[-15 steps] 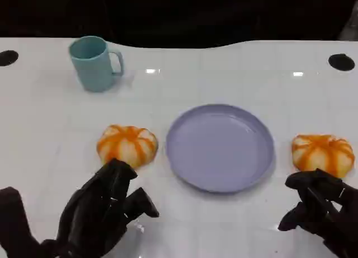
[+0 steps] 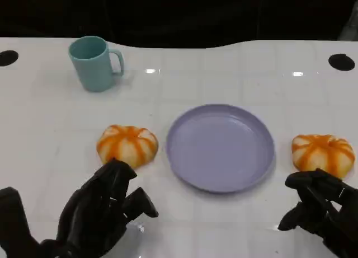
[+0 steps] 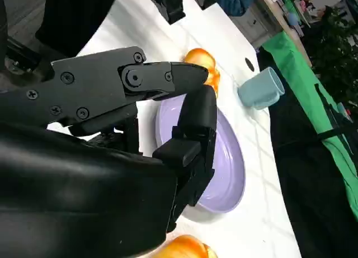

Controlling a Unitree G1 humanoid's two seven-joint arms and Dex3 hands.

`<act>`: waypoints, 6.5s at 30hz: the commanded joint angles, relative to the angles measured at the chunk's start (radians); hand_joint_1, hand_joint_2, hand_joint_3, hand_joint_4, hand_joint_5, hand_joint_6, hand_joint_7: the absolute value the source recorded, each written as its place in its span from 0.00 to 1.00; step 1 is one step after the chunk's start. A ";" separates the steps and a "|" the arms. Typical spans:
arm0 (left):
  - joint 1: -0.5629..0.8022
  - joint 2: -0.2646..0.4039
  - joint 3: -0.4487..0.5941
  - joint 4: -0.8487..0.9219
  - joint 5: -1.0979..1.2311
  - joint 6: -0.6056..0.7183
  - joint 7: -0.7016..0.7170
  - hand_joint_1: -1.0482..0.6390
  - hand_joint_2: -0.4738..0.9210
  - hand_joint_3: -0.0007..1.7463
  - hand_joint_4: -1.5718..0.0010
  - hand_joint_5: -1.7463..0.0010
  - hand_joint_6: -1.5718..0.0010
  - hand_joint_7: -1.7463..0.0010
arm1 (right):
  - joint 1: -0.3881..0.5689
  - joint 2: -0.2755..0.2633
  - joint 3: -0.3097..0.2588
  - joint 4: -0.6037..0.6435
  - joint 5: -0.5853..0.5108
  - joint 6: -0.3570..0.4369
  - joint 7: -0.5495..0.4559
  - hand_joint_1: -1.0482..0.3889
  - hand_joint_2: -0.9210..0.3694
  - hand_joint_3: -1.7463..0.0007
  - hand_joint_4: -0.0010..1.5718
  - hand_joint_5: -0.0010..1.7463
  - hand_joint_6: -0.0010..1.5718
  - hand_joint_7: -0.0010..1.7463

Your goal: Grasp the bread from the table and place it into the plate.

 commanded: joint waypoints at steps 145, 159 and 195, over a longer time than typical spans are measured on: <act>-1.120 0.084 -0.692 1.223 1.323 -0.841 0.542 0.51 0.82 0.41 0.42 0.00 0.57 0.01 | 0.012 -0.009 0.000 -0.034 -0.002 -0.006 0.009 0.41 0.00 0.83 0.38 0.85 0.31 0.71; -1.150 0.062 -0.657 1.248 1.268 -0.771 0.315 0.40 1.00 0.10 0.59 0.60 0.51 0.98 | 0.011 -0.008 0.002 -0.024 0.002 -0.016 0.021 0.41 0.00 0.82 0.37 0.85 0.31 0.70; -0.771 0.149 -0.220 0.755 0.586 -0.608 -0.218 0.28 1.00 0.28 0.64 0.67 0.58 0.96 | 0.006 -0.009 -0.005 -0.019 0.008 0.005 0.007 0.40 0.00 0.85 0.39 0.83 0.33 0.68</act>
